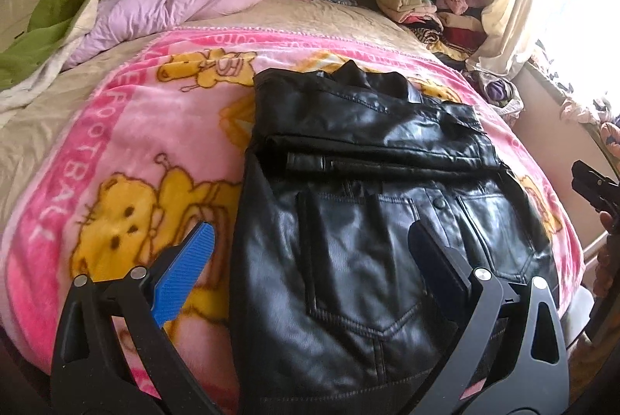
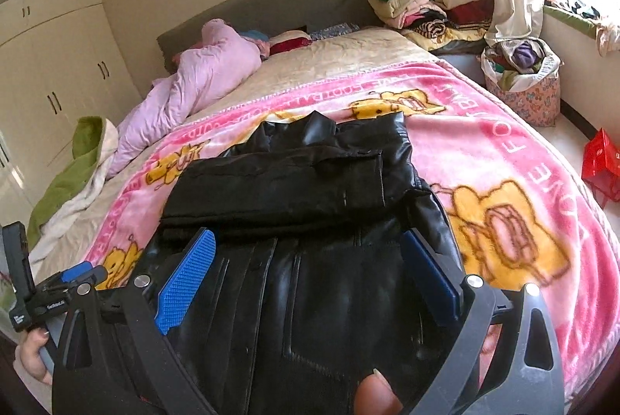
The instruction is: Fold large clothes
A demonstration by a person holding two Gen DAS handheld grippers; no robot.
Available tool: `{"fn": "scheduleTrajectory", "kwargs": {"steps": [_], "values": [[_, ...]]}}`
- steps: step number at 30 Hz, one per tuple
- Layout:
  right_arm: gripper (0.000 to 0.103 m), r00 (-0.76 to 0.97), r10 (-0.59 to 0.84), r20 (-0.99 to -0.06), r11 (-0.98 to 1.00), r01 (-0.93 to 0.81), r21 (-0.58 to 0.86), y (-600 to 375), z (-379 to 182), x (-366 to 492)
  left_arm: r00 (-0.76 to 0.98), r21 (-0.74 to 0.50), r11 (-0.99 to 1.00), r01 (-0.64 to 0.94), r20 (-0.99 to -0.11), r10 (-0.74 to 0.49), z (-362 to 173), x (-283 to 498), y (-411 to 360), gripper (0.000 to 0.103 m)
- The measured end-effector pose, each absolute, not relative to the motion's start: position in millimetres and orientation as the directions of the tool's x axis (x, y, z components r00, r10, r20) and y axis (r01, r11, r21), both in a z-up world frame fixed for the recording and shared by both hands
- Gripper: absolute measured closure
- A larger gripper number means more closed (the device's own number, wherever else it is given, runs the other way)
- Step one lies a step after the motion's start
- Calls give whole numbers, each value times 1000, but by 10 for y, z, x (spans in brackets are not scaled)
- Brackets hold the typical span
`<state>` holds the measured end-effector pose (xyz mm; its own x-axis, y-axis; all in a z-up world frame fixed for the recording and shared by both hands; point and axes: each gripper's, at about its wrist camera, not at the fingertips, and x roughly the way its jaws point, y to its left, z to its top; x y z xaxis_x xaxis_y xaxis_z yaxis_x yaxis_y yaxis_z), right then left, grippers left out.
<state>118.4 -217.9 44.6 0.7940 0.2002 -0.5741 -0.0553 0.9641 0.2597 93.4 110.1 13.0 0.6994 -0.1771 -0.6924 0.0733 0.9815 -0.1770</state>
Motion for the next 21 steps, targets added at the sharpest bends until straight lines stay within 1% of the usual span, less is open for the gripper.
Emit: {"fn": "scheduleTrajectory", "kwargs": {"steps": [10, 21], "values": [[7, 803, 200, -562, 963, -57, 262, -2223, 427, 919, 694, -151, 986, 70, -702, -157, 104, 669, 1085, 9], [7, 782, 197, -592, 974, -86, 211, -2143, 348, 766, 689, -122, 990, 75, -711, -140, 40, 515, 1091, 9]]}}
